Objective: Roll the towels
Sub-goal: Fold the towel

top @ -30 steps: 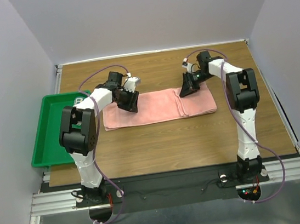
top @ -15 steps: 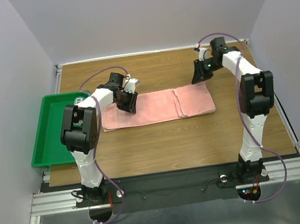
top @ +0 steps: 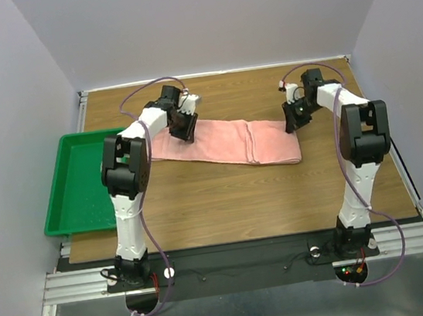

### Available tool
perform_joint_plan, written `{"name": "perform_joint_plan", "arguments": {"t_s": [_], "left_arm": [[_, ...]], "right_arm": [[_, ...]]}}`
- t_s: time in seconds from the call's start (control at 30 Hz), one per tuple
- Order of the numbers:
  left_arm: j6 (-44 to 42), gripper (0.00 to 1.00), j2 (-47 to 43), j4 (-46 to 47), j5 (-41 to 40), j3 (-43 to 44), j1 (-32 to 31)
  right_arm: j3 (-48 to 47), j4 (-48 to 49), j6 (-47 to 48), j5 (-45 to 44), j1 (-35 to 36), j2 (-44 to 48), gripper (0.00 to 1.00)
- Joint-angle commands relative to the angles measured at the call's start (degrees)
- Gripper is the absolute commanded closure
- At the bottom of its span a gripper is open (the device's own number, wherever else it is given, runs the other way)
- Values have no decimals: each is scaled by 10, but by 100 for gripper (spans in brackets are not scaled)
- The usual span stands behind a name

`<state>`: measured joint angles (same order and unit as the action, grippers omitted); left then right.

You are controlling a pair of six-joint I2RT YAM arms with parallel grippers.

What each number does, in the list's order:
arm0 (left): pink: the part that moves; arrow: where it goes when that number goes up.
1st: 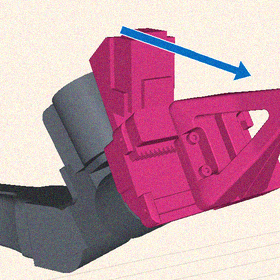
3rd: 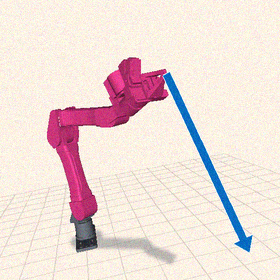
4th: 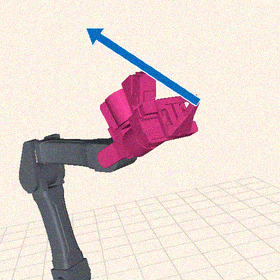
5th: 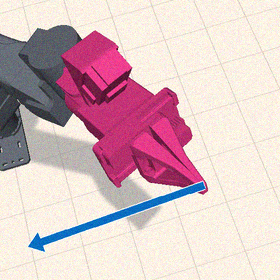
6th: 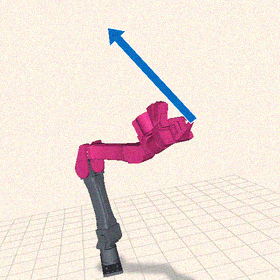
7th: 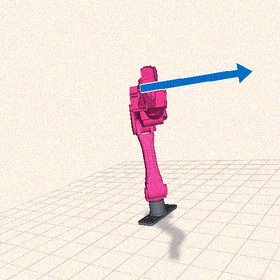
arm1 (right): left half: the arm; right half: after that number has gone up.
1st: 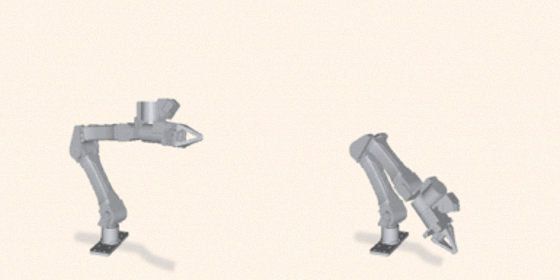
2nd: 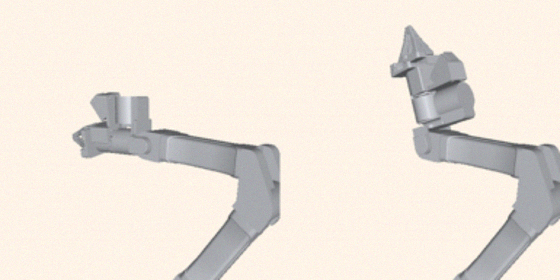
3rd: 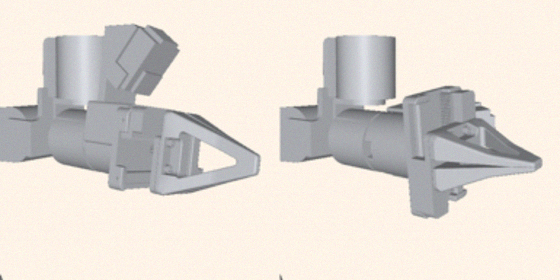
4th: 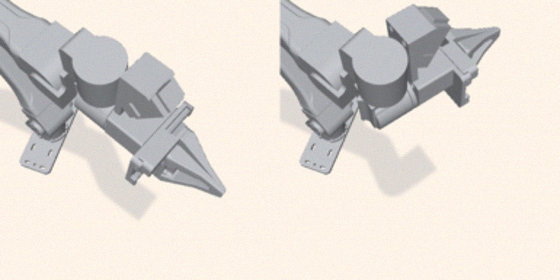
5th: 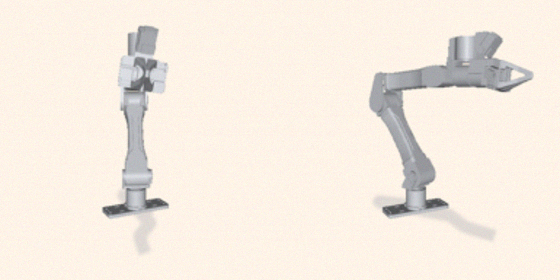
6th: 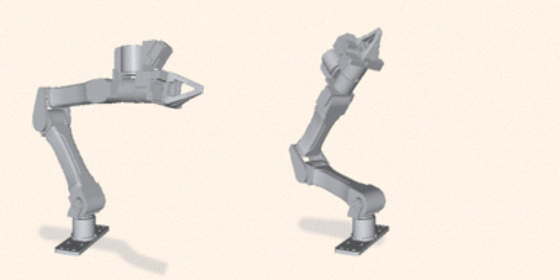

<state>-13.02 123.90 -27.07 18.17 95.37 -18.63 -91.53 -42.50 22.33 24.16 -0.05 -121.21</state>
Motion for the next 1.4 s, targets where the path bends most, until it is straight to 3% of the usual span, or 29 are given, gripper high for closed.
{"name": "perform_joint_plan", "arguments": {"t_s": [0.0, 0.2, 0.3, 0.37, 0.5, 0.7, 0.93, 0.97, 1.07, 1.37], "left_arm": [[-37, 59, 73, -11, -25, 106, 1], [-63, 55, 204, -28, -41, 336, 2], [-60, 48, 226, -21, -16, 390, 1], [-48, 41, 210, 4, 5, 380, 1], [-47, 36, 82, 59, 5, 251, 2], [-42, 41, -46, 62, -10, 115, 1], [-11, 49, -57, 38, -17, 54, -14], [-7, 54, -55, 38, -11, 44, -21], [4, 63, -49, 41, -7, 36, -39], [39, 72, 3, 42, -32, 52, -69]], "right_arm": [[111, -49, 14, 25, 13, 30, 83], [244, -71, 29, 106, 105, 141, 81], [249, -119, 43, 156, 144, 153, 78], [241, -146, 55, 216, 175, 156, 76], [200, -176, 61, 256, 175, 164, 76], [126, -167, 45, 266, 135, 151, 75], [140, -67, -28, 170, 130, 108, 78], [144, -56, -35, 162, 130, 104, 78], [164, -47, -40, 166, 131, 86, 79], [232, -29, -55, 238, 165, 62, 81]]}}
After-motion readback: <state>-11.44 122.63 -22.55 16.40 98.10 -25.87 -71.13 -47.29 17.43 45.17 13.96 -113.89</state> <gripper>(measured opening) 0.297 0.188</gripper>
